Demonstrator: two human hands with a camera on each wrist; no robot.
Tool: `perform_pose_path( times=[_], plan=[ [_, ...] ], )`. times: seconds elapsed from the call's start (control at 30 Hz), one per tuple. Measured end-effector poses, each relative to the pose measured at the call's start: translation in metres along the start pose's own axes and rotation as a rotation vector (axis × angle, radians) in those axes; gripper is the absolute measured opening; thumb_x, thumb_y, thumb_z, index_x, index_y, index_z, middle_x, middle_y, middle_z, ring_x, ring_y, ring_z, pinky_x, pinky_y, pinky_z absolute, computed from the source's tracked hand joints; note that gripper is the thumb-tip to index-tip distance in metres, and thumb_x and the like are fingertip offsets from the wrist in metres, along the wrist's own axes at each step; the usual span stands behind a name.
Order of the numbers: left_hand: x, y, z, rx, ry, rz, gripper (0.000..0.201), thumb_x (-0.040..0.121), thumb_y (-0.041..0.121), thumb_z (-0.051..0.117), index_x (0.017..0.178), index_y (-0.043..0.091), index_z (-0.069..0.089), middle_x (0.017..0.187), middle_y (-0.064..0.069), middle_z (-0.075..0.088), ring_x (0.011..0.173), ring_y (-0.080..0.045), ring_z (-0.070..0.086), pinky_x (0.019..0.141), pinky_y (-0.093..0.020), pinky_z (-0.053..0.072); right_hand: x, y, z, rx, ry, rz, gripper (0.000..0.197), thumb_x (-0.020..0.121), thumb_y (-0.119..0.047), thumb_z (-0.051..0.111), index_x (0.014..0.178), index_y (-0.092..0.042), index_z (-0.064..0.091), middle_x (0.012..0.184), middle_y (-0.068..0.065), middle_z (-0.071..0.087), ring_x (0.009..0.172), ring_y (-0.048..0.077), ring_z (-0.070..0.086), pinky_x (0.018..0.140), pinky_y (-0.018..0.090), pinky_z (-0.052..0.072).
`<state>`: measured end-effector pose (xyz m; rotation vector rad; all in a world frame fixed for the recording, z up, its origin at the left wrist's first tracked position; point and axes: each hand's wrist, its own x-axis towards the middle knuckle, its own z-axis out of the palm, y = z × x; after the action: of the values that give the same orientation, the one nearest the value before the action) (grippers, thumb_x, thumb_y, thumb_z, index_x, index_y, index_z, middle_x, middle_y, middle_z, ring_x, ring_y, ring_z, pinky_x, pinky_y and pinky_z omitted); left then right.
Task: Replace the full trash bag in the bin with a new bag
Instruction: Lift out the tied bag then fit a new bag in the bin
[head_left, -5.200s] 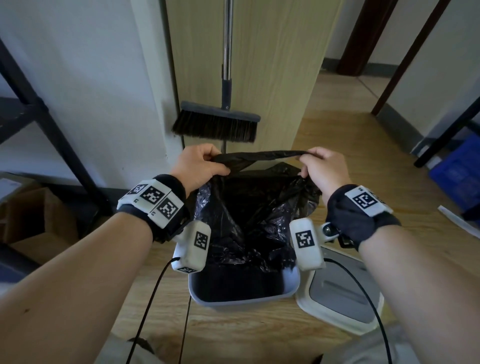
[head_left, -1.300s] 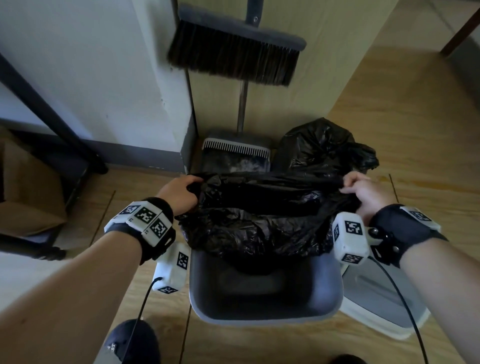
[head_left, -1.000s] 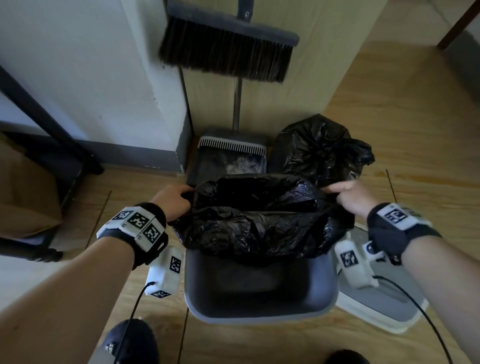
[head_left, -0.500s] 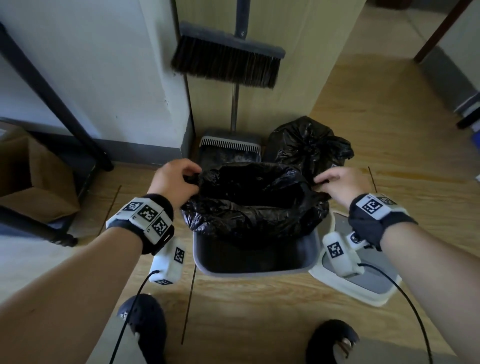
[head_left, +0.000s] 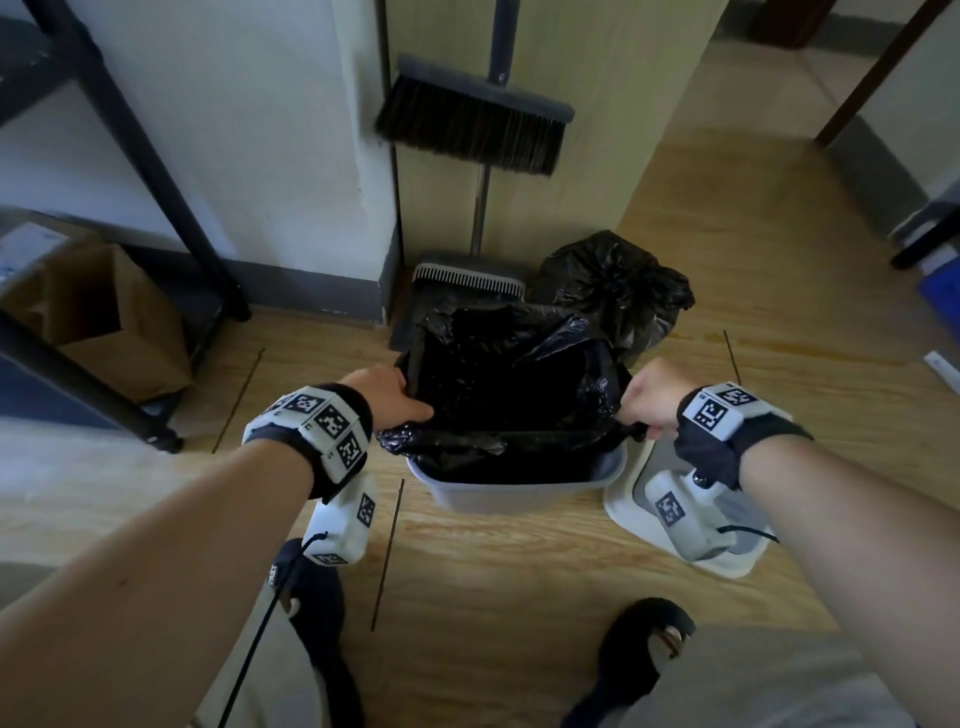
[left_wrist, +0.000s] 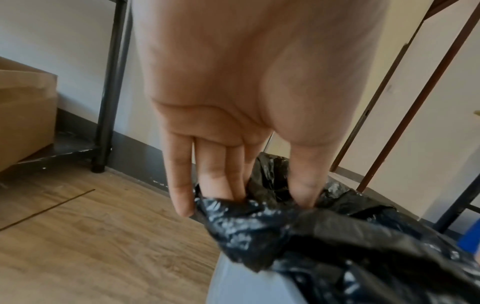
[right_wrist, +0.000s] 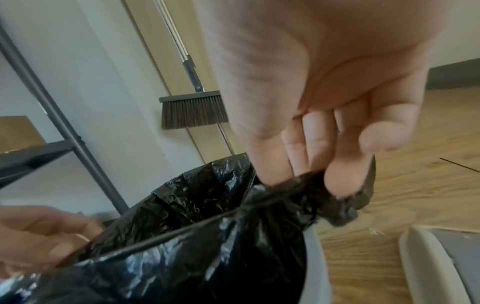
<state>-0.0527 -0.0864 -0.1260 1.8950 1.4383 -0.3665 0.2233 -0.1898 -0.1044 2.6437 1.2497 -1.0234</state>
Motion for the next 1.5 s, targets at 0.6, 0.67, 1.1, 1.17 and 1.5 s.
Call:
perform_pose_path(
  times=[0.6,0.67,1.1,1.17,1.5],
  plan=[
    [0.008,-0.013,0.006,-0.086,-0.226,0.008,0.061,0.074,0.002,0.072,0.127,0.013,0.042,0.122,-0.012,0.056,0.091,-0.032,0.065,0.073,-0.037,0.059,-0.006,0.005,0.014,0.004,-0.312,0.05,0.037,0.077,0.007,0.067,0.113,0.007,0.061,0.087,0.024,0.067,0.077,0.03,0.062,0.085,0.048,0.054],
    [0.008,-0.014,0.01,-0.091,-0.217,0.007,0.064,0.073,0.001,0.073,0.128,0.012,0.042,0.123,-0.014,0.056,0.099,-0.037,0.065,0.08,-0.043,0.058,-0.009,0.004,0.016,0.018,-0.306,0.047,0.037,0.076,0.01,0.066,0.113,0.008,0.06,0.08,0.021,0.064,0.07,0.028,0.062,0.082,0.046,0.055],
    [0.002,-0.01,0.008,-0.056,-0.169,0.097,0.102,0.049,0.03,0.079,0.136,0.026,0.025,0.118,-0.01,0.058,0.088,-0.034,0.069,0.067,-0.046,0.061,-0.028,-0.001,0.023,-0.126,-0.221,-0.069,0.057,0.066,-0.02,0.084,0.112,-0.015,0.05,0.073,-0.004,0.054,0.06,0.01,0.052,0.048,0.021,0.041],
    [0.002,-0.014,0.01,-0.114,-0.116,0.114,0.109,0.049,0.025,0.08,0.139,0.031,0.019,0.123,-0.011,0.055,0.093,-0.032,0.067,0.065,-0.044,0.061,-0.029,-0.003,0.023,-0.21,-0.115,-0.108,0.061,0.063,-0.025,0.085,0.111,-0.013,0.05,0.081,-0.005,0.057,0.069,0.012,0.056,0.056,0.024,0.044],
    [-0.003,-0.013,0.007,-0.114,-0.003,0.031,0.094,0.062,0.022,0.081,0.138,0.018,0.026,0.116,-0.011,0.056,0.087,-0.029,0.066,0.066,-0.039,0.06,-0.023,0.004,0.027,-0.17,-0.081,-0.206,0.023,0.065,-0.016,0.082,0.072,-0.021,0.062,0.085,0.0,0.062,0.081,0.018,0.057,0.063,0.026,0.044]
  ],
)
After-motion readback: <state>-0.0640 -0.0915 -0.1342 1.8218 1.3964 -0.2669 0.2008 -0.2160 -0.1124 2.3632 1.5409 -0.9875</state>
